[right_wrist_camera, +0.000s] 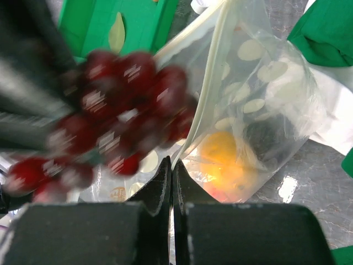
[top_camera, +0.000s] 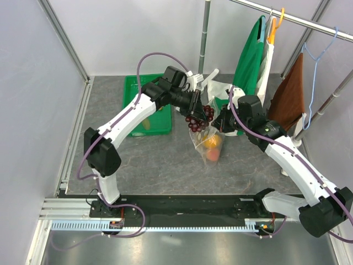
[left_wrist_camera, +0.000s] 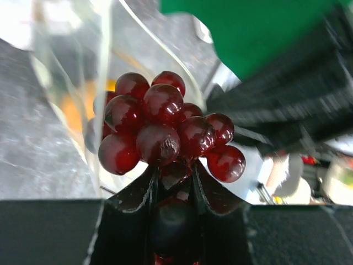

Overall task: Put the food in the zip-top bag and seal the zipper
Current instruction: Place the fake fruit in the zipper food storage bag, then pick up the fake fruit from the bin.

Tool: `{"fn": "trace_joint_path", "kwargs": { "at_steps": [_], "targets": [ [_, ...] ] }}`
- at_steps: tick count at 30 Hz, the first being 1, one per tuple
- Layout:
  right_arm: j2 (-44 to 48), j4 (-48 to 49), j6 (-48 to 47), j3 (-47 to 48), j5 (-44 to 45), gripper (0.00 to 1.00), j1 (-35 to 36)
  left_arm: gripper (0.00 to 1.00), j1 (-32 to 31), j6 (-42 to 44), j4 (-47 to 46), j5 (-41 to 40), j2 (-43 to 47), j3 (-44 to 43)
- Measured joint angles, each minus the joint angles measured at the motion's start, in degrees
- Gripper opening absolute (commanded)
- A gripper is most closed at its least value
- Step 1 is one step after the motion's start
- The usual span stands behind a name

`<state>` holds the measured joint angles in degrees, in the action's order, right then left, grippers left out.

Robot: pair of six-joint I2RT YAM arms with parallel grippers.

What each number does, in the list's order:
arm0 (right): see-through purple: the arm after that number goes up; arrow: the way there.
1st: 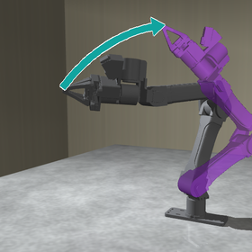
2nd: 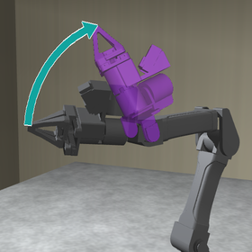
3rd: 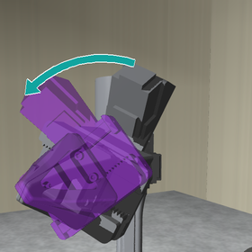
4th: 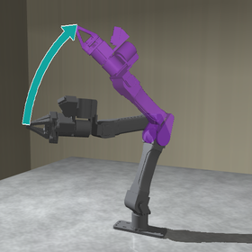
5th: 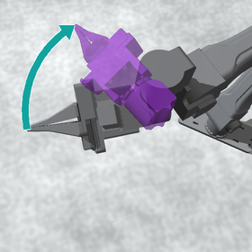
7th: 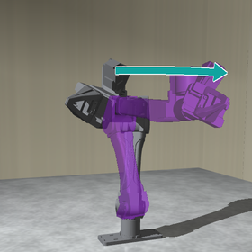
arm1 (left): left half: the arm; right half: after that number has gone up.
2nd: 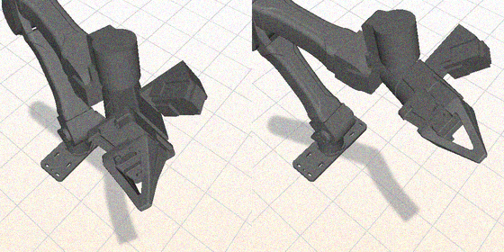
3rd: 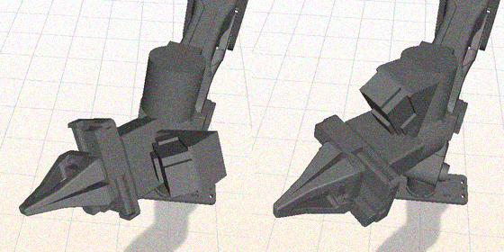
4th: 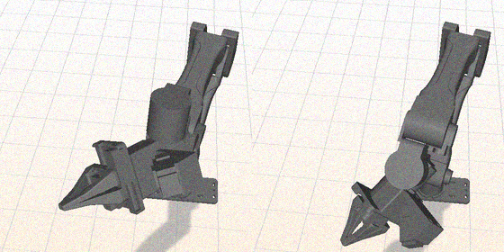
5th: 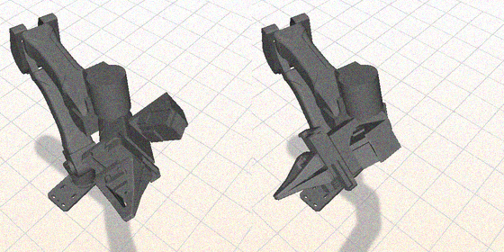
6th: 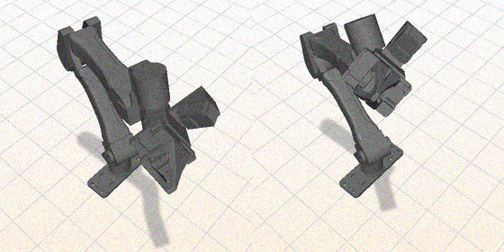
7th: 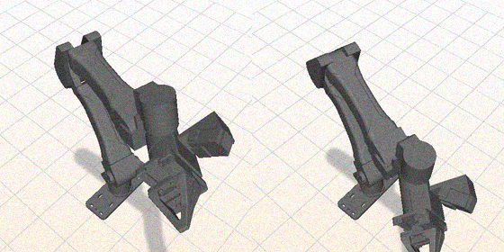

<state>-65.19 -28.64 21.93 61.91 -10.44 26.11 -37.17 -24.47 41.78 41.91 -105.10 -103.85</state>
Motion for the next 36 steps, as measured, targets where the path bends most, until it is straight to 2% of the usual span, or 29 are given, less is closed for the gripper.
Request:
{"fn": "trace_joint_path", "kwargs": {
  "at_steps": [4,5,6,8,10,11,12,16,20,26,31,32,36],
  "targets": [
    [0.3,-0.1,-0.7,0.0,-0.2,0.0,0.0,0.25,-0.8,-0.7,0.1,-4.8,-3.7,-3.4],
    [0.4,-0.1,-0.8,0.0,-0.2,0.0,0.0,0.27,-1.1,-0.8,0.1,-6.6,-4.7,-4.5],
    [0.5,-0.1,-0.9,0.0,-0.2,0.0,0.0,0.35,-1.4,-0.7,0.2,-7.9,-5.2,-5.2],
    [0.5,-0.1,-1.2,0.0,-0.2,0.0,0.0,0.4,-2.1,-0.6,0.4,-11.9,-6.2,-7.1],
    [0.5,-0.2,-1.4,0.0,-0.2,0.0,0.0,0.54,-2.7,-0.2,0.5,-14.5,-6.5,-8.5],
    [0.5,-0.2,-1.4,0.0,-0.2,0.0,0.0,0.73,-3.0,0.2,0.5,-15.3,-6.5,-8.8],
    [0.5,-0.3,-1.6,0.0,-0.2,0.0,0.0,0.82,-3.3,0.6,0.4,-16.3,-6.5,-9.0],
    [0.6,-1.1,-2.0,0.0,-0.1,0.0,0.0,0.84,-4.0,2.1,0.1,-18.0,-6.4,-8.4],
    [1.0,-1.7,-2.3,0.0,0.0,0.0,0.0,0.81,-4.1,2.5,-0.3,-17.8,-5.1,-5.8],
    [2.1,-2.8,-2.3,0.0,0.4,0.0,0.0,0.82,-2.0,3.0,-5.5,-17.2,3.8,2.9],
    [3.3,-3.3,-2.3,0.0,0.9,0.0,0.0,0.87,6.7,4.9,-12.7,-19.2,10.6,5.7],
    [3.4,-3.3,-2.4,0.0,0.9,0.0,0.0,0.9,8.9,5.9,-14.3,-19.9,10.8,5.7],
    [3.4,-3.3,-2.6,-0.1,1.2,0.0,0.0,0.93,16.7,12.0,-17.2,-23.4,6.1,4.0]
  ]
}}
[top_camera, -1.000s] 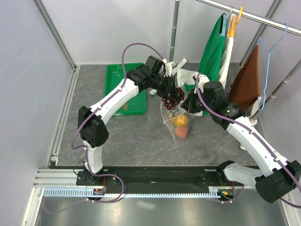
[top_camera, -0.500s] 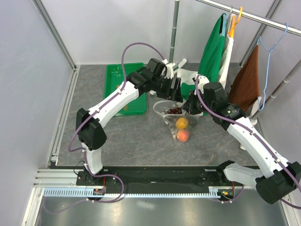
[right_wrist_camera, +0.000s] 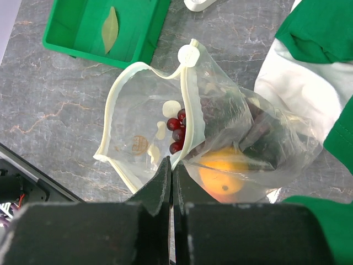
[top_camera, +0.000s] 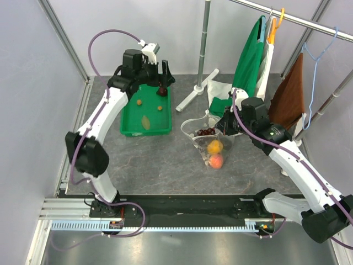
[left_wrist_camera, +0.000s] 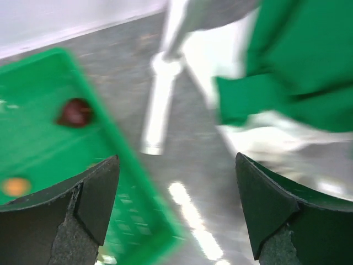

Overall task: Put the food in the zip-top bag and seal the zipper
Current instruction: Pick up the fake fruit from the bin.

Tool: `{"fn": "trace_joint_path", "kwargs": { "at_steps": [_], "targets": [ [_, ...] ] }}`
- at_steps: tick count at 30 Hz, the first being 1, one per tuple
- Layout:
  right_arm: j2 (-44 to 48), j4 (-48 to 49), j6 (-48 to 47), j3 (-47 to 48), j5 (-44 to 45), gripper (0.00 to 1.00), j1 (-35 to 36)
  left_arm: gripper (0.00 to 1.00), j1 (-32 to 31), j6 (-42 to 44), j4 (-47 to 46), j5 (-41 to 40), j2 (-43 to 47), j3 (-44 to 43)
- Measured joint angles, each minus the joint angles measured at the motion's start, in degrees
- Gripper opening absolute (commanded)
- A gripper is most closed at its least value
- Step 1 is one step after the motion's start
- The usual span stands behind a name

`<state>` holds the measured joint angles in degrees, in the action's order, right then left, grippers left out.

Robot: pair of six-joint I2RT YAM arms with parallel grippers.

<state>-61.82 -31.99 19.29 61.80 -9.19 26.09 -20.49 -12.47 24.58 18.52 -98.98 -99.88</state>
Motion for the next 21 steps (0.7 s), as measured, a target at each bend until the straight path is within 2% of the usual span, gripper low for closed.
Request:
{"fn": "trace_joint_path", "kwargs": {
  "at_steps": [2,10,14,16,21],
  "targets": [
    [0.0,0.0,0.0,0.0,0.0,0.0,0.0,0.96,2.4,5.9,-0.7,0.2,-4.9,-1.3],
    [-0.1,0.0,0.0,0.0,0.0,0.0,0.0,0.94,7.1,34.3,-0.7,8.9,-20.7,-3.1],
    [-0.5,0.0,0.0,0.0,0.0,0.0,0.0,0.95,9.2,49.6,0.3,14.9,-23.9,-4.3],
    [-0.9,0.0,0.0,0.0,0.0,0.0,0.0,0.94,10.1,57.4,2.5,17.1,-25.8,-7.7],
    [-1.5,0.1,0.3,0.0,-0.2,0.0,0.0,0.95,11.3,70.8,5.7,20.5,-30.1,-15.2]
  ]
}}
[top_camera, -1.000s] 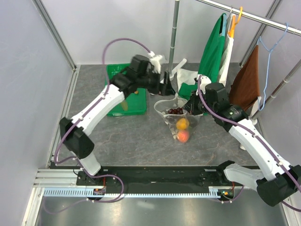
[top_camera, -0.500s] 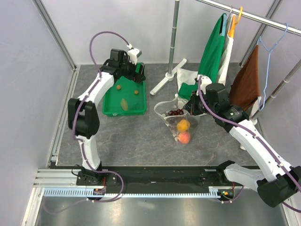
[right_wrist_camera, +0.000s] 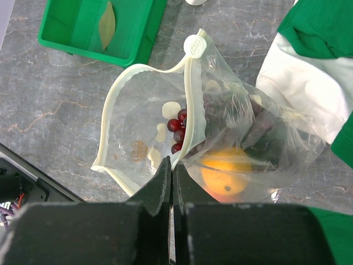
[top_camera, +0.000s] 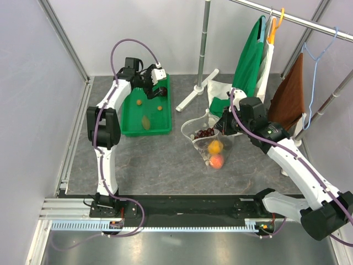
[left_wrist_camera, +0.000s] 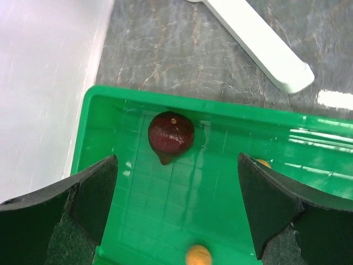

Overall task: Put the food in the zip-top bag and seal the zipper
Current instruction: Pick up the fake fruit from the bin.

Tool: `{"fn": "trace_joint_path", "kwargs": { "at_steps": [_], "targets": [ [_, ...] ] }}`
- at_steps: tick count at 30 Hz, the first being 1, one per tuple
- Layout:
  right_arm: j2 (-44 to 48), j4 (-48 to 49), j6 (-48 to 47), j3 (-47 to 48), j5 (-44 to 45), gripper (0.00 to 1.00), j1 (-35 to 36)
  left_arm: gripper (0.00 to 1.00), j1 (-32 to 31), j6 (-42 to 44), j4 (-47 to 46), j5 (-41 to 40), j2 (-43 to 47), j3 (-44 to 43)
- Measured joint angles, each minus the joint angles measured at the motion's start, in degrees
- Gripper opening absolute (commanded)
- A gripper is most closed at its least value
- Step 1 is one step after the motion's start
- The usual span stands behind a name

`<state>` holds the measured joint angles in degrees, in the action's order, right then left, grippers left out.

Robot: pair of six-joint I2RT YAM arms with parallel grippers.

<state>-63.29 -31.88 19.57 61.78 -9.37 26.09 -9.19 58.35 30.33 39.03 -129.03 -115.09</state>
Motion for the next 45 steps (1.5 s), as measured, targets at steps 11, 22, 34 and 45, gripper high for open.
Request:
{"fn": "trace_joint_path", "kwargs": {
  "at_steps": [11,22,34,45],
  "targets": [
    [-0.1,0.1,0.1,0.0,0.0,0.0,0.0,0.96,0.1,10.7,4.5,3.2,-10.4,-8.7],
    [-0.3,0.6,0.1,-0.5,-0.3,0.0,0.0,0.95,-0.2,13.1,2.4,0.9,-15.2,-11.6],
    [-0.6,0.6,-0.1,-0.5,-1.3,0.0,-0.1,0.76,-2.6,18.2,1.4,-2.7,-18.2,-14.4],
    [-0.6,0.6,-0.1,-0.5,-1.4,0.0,-0.2,0.52,-2.9,18.9,0.3,-4.4,-18.5,-13.9]
  ]
}}
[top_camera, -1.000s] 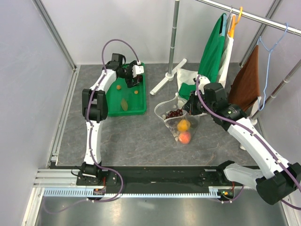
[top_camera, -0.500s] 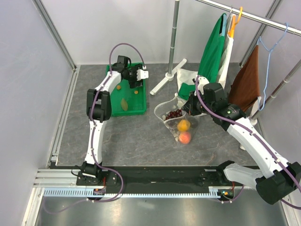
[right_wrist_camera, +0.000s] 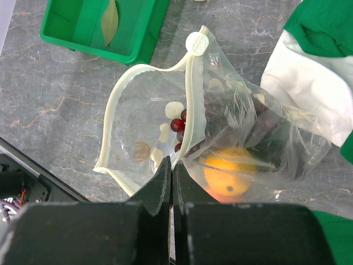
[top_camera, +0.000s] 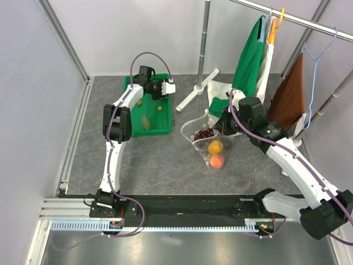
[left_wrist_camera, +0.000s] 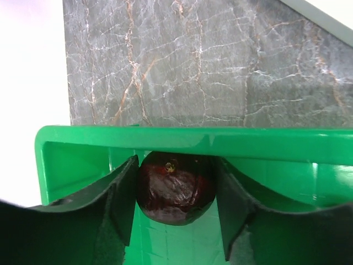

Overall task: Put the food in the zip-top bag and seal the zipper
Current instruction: Pick up the fake fruit from the bin, then place the fake fruit in the zipper food storage bag.

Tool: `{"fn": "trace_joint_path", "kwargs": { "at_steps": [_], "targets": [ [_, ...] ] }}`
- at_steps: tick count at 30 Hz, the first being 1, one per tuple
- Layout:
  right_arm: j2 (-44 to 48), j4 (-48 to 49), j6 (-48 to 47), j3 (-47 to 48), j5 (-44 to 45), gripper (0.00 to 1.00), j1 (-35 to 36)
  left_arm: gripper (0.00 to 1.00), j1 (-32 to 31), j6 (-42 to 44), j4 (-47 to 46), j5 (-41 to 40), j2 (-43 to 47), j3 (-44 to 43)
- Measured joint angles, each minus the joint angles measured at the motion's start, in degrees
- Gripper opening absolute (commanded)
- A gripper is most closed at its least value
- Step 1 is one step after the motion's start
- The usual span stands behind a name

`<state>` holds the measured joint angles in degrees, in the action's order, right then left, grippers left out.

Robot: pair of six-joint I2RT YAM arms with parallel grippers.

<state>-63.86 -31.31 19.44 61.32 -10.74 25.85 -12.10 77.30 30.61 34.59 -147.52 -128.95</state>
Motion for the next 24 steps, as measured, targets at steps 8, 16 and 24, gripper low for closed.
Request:
{"fn": "trace_joint_path", "kwargs": {
  "at_steps": [8,16,24],
  "targets": [
    [0.0,0.0,0.0,0.0,-0.1,0.0,-0.2,0.46,0.0,-1.0,0.5,0.4,4.5,5.3],
    [0.2,0.0,-0.2,0.0,-0.2,0.0,-0.2,0.41,0.0,-11.3,1.0,8.0,22.7,15.6],
    [1.1,0.0,-0.2,0.0,-0.2,0.0,-0.2,0.41,-6.0,-30.0,0.0,20.2,53.0,32.6]
  ]
}}
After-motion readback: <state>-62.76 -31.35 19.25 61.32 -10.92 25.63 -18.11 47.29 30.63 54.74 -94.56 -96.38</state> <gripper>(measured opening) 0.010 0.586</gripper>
